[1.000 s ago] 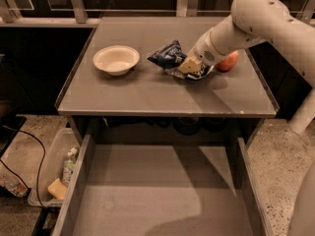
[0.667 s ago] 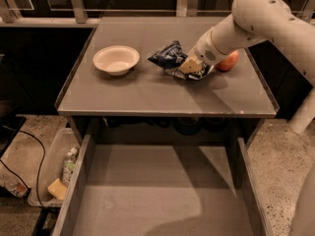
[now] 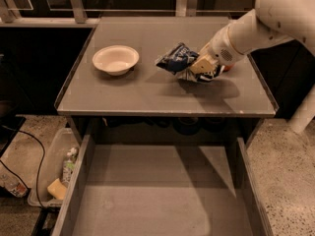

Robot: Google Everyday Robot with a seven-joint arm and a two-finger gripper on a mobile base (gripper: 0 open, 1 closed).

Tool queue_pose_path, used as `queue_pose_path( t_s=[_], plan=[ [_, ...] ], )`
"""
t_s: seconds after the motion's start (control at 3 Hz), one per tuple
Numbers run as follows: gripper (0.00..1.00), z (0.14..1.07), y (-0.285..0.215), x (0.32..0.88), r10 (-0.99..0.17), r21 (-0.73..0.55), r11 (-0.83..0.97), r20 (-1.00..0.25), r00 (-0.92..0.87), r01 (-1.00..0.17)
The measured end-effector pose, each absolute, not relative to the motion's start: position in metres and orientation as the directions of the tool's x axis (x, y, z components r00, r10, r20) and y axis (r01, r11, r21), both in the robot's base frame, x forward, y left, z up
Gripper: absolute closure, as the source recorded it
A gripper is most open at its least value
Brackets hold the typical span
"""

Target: Place blue chip bag into top drawer

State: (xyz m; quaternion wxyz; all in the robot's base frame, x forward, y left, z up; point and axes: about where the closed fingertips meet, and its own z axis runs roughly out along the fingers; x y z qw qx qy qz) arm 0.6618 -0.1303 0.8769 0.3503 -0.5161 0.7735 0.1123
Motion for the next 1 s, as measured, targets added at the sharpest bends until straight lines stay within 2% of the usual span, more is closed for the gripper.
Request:
queue_pose_path(
  t_s=[1.0],
  plan=[
    [1.0, 0.901, -0.167, 0.56, -0.659, -0.207, 0.447, -0.734, -0.164, -0.871]
  ],
)
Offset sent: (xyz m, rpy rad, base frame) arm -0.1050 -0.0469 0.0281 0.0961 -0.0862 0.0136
